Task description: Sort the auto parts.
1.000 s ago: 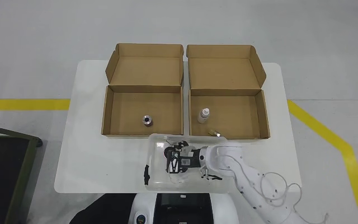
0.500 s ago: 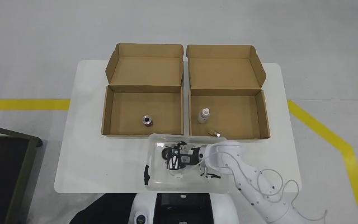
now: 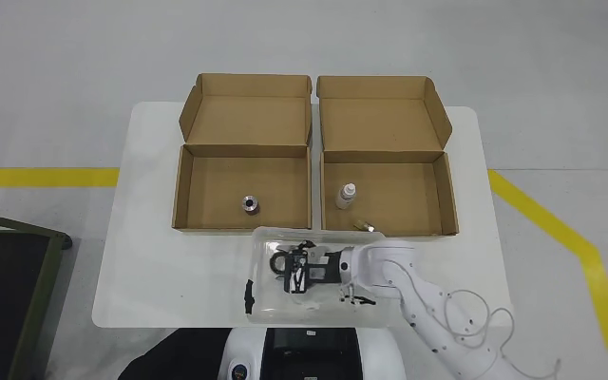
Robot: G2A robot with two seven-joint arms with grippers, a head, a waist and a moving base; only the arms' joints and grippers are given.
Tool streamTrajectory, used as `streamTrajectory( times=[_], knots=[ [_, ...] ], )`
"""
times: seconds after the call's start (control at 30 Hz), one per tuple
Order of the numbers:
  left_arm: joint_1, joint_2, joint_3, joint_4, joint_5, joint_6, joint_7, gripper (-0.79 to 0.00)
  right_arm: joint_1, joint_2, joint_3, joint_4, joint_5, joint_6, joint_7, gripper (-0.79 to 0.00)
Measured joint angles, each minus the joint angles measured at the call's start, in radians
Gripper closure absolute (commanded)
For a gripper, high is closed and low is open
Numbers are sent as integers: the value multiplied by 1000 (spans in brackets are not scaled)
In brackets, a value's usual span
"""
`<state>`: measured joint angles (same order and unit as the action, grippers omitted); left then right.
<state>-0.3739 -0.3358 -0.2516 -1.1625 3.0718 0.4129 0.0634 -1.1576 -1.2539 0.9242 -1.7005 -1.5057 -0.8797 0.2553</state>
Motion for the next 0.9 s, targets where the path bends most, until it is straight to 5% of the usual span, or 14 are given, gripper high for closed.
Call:
streamTrajectory(
  times=[0.53,0.9],
  knots=[
    [0,0,0,0,0,0,0,-785,-26,22,56,-108,64,-33,-149,0],
    [0,0,0,0,0,0,0,-785,5,15,78,-135,202,56,-256,0]
  ],
)
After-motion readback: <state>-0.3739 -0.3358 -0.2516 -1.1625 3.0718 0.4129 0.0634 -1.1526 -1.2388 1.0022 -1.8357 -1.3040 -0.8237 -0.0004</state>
